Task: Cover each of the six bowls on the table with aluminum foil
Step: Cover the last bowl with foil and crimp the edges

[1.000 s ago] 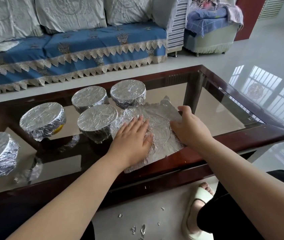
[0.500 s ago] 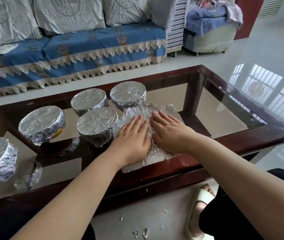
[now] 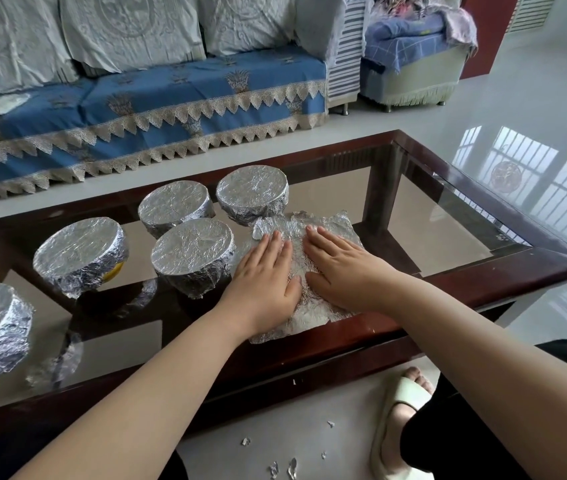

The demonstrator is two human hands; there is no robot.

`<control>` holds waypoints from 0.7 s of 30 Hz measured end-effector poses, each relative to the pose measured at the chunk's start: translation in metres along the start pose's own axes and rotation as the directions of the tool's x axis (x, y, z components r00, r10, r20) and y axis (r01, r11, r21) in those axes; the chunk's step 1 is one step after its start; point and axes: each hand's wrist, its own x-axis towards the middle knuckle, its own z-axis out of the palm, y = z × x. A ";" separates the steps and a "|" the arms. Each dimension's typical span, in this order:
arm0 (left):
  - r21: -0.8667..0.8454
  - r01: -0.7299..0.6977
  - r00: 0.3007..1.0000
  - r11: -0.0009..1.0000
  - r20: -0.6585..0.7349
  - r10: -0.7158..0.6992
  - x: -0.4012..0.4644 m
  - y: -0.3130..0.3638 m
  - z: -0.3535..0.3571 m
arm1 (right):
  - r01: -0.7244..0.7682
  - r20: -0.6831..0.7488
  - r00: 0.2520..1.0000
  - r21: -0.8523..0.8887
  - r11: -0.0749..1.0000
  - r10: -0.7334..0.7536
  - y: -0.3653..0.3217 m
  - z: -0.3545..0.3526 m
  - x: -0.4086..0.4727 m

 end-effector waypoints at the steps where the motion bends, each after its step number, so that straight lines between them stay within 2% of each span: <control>1: 0.002 -0.005 1.000 1.000 0.000 0.005 0.001 0.001 0.000 | 0.000 -0.002 1.000 0.006 1.000 0.000 0.000 0.000 -0.001; 10: 0.065 -0.005 1.000 0.998 0.026 0.004 0.002 0.002 -0.003 | 0.012 -0.111 0.994 0.075 0.997 -0.004 -0.004 -0.006 0.006; 15: 0.055 0.012 0.998 0.998 0.056 -0.015 0.005 0.003 -0.008 | 0.005 -0.072 0.997 0.070 0.998 0.000 -0.005 -0.002 0.016; 21: -0.036 0.002 0.998 0.999 -0.066 -0.004 0.014 0.003 -0.007 | -0.003 -0.070 0.998 0.067 0.998 0.008 -0.005 0.000 0.017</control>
